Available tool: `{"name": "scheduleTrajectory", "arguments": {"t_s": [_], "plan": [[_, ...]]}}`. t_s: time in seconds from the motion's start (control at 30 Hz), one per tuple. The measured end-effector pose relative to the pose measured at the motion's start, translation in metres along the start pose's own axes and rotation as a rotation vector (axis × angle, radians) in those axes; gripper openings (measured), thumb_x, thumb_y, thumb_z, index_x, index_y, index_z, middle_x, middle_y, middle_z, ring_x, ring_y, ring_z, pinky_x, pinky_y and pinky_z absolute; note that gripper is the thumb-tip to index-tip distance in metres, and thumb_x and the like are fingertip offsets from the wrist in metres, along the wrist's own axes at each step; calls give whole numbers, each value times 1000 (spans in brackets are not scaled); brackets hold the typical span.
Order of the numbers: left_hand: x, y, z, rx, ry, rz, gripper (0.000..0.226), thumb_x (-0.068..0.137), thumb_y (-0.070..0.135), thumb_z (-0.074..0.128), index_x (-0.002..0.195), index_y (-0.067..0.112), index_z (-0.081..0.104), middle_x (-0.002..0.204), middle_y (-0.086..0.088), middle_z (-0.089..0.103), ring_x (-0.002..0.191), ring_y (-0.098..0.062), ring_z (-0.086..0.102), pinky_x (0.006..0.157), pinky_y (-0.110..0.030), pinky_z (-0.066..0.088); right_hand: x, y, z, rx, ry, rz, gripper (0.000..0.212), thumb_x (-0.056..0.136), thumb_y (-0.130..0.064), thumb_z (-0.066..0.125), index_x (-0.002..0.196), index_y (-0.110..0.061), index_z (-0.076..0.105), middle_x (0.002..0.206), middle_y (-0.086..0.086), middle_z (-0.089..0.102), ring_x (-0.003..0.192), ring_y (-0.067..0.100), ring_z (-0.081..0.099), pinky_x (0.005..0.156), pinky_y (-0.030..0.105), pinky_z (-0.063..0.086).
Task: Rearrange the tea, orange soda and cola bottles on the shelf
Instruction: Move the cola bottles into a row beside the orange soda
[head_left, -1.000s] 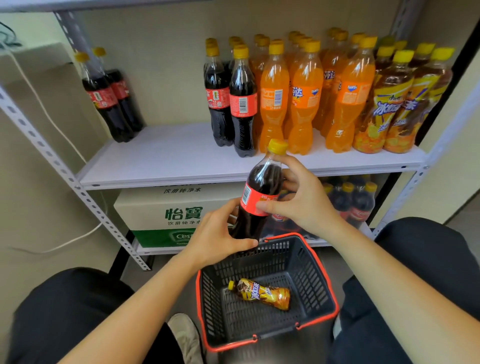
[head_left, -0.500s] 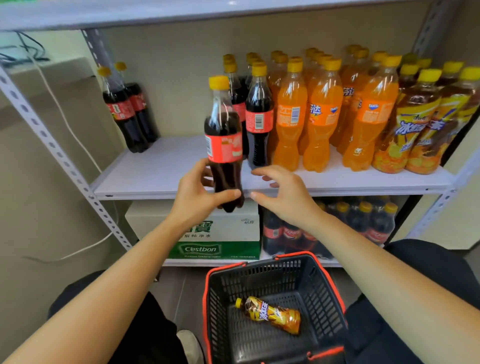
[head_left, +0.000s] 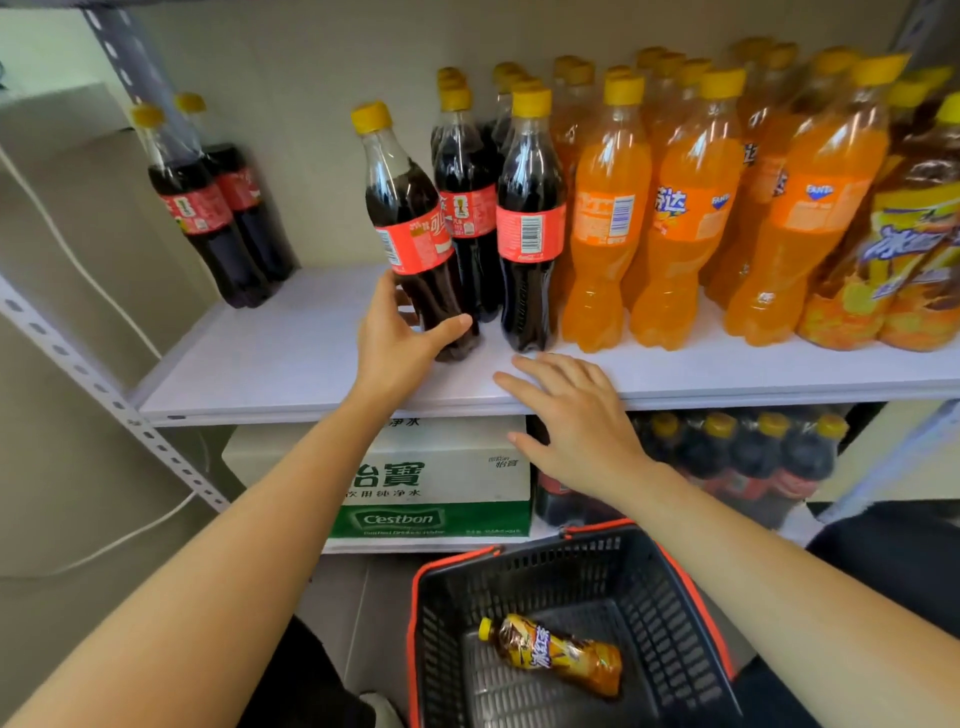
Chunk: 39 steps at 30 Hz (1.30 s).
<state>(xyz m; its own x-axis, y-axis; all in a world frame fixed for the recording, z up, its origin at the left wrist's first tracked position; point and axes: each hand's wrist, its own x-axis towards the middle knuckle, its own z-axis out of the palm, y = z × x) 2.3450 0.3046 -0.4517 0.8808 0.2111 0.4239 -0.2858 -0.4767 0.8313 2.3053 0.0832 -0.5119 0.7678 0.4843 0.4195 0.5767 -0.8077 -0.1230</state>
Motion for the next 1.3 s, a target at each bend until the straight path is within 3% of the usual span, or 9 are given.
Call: {"name": "scheduleTrajectory", "arguments": {"t_s": [0.27,0.43,0.53,0.63,0.77,0.93,1.1,1.2,1.3], "plan": [[12,0,20,26,-71,66,74,75,39,89,135,19,51,123,8,65,108,-12,65,91,-40,57,0,-5,0,-27,38,17,61,89,-41,70,145,-24,53,151,5,51,138,32,44,112,49,33],[12,1,20,64,-148,121,72,76,39,88,135,23,52,116,13,63,97,0,63,79,-19,53,-1,-7,-1,-35,37,31,61,89,-39,71,145,-23,55,150,5,52,138,32,45,112,48,33],[13,1,18,54,-186,111,75,77,39,88,141,24,50,120,10,63,99,-5,64,82,-19,52,-2,-9,-1,-34,24,40,61,90,-40,69,147,-24,52,152,4,50,139,31,44,113,47,31],[12,0,16,14,-227,109,73,79,33,88,141,24,50,118,10,62,98,8,61,78,-10,51,-3,-10,-4,-24,8,58,62,91,-40,68,149,-26,50,155,2,47,141,29,41,115,45,29],[11,-8,-2,-103,-341,15,65,83,23,85,141,20,57,126,0,67,111,-9,67,93,-24,55,-3,-11,-7,2,-39,68,63,92,-43,66,151,-29,47,158,-2,43,143,27,37,117,44,25],[25,-39,-51,-132,98,-138,31,90,13,75,120,9,71,99,-1,73,89,-11,68,89,-30,55,5,-14,-5,25,11,86,54,90,-44,66,140,-25,59,146,1,55,132,28,45,107,42,28],[66,-83,-115,157,581,-283,64,84,28,74,141,12,50,139,-9,55,125,-26,56,105,-35,44,13,-19,3,70,188,123,44,86,-53,65,115,-21,74,120,1,68,114,29,55,95,46,40],[102,-99,-137,155,581,-426,93,82,35,80,155,11,29,158,-12,34,145,-29,37,119,-40,31,20,-22,6,95,272,99,34,86,-46,72,101,-15,76,105,2,69,101,29,58,88,44,43],[129,-111,-143,37,462,-419,91,81,33,84,153,9,33,152,-11,48,138,-25,49,115,-37,39,23,-22,8,91,281,81,30,86,-39,79,103,-15,75,104,2,68,98,30,60,85,44,45]]}}
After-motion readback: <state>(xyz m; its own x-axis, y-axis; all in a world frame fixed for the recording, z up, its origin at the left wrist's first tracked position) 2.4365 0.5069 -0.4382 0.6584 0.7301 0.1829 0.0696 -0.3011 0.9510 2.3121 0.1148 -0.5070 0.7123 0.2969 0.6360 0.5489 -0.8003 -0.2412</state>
